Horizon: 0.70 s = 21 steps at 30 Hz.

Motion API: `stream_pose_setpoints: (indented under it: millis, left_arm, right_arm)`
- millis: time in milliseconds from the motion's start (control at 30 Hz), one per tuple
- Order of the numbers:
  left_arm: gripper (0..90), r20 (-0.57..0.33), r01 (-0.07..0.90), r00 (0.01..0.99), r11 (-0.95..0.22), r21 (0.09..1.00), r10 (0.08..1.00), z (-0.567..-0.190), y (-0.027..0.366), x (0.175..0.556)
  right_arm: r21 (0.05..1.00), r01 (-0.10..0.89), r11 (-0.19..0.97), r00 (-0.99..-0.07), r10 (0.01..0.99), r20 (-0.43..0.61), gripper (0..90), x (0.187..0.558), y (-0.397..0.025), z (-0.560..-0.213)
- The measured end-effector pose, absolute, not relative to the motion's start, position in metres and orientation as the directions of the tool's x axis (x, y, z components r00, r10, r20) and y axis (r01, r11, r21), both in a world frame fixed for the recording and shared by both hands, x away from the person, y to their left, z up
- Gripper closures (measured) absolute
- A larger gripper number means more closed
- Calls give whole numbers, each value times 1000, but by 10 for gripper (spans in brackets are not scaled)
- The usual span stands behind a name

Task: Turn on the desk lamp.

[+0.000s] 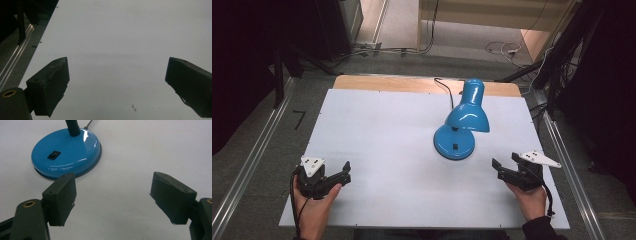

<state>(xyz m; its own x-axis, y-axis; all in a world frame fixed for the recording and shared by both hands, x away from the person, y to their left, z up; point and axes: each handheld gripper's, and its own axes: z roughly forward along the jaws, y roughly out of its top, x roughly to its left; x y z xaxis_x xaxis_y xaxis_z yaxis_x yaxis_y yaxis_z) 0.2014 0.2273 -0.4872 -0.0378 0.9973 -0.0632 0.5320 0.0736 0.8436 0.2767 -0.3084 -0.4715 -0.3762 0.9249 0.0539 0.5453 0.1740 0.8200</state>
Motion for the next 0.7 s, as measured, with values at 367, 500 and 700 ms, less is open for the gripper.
stream_pose_setpoints:
  millis: [367, 500, 700]
  left_arm:
    - [58, -64, 529, -39, 75, 845, 997, -487, 227, 201]
    - [58, -63, 528, -40, 75, 846, 997, -487, 227, 201]
    - [58, -63, 527, -41, 75, 847, 997, -487, 228, 201]
  right_arm:
    - [819, 547, 175, -391, 918, 65, 190, 282, -299, -471]
    - [819, 544, 181, -398, 915, 62, 193, 284, -295, -471]
    - [820, 541, 189, -411, 910, 62, 195, 287, -288, -471]
